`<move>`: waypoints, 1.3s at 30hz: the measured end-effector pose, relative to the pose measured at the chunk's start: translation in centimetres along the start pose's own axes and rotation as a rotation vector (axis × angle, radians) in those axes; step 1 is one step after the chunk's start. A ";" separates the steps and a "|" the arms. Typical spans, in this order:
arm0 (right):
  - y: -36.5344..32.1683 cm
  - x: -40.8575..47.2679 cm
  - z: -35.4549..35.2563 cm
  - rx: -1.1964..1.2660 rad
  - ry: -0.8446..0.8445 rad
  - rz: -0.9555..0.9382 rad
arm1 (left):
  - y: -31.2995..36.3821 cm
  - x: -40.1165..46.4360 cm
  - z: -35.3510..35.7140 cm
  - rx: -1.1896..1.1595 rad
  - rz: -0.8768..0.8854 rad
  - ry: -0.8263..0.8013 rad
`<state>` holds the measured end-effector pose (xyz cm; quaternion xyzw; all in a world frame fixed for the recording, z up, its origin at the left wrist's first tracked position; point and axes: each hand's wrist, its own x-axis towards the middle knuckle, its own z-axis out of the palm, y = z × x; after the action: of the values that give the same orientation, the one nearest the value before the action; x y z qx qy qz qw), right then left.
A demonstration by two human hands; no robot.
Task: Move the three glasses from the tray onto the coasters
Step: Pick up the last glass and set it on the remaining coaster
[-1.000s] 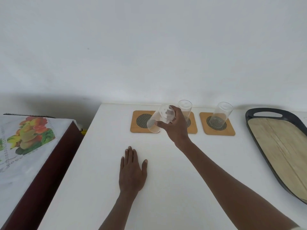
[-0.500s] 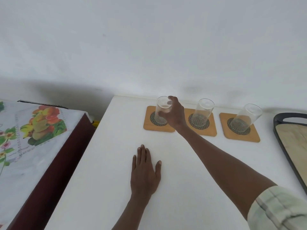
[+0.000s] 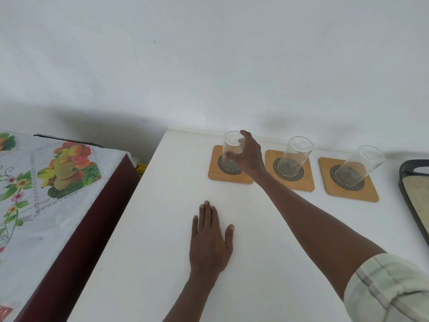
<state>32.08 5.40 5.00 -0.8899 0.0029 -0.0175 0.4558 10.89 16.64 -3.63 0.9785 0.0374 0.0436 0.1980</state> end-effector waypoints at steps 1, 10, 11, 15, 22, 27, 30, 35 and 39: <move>0.0 0.0 -0.1 -0.006 -0.008 -0.001 | 0.0 0.0 0.0 0.000 0.000 0.000; 0.2 0.3 -0.7 -0.047 -0.054 -0.026 | 0.1 -0.1 -0.1 0.004 0.001 0.012; 0.2 0.3 -0.7 -0.044 -0.050 -0.027 | 0.1 -0.1 -0.1 0.003 -0.001 0.010; 0.4 0.2 -0.5 -0.029 -0.029 -0.032 | 0.0 -0.1 -0.1 0.001 -0.002 0.008; 0.6 0.1 -0.2 -0.025 -0.015 -0.048 | 0.0 0.0 0.0 -0.005 -0.003 0.002; 0.7 0.2 -0.3 -0.038 -0.031 -0.049 | 0.0 0.0 0.1 -0.004 -0.005 0.002; 0.5 -0.4 -0.6 -0.040 -0.070 -0.038 | 0.1 -0.2 0.3 -0.005 -0.003 -0.008; -0.5 -3.1 -2.3 -0.036 0.130 -0.173 | 0.4 -0.2 0.0 -0.006 0.009 -0.001; 0.9 -7.6 -1.4 -0.206 0.345 -0.366 | -0.2 0.1 0.1 -0.006 -0.012 -0.013</move>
<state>24.48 3.91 4.92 -0.9012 -0.0785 -0.2505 0.3448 11.02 16.74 -3.81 0.9779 0.0418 0.0361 0.2016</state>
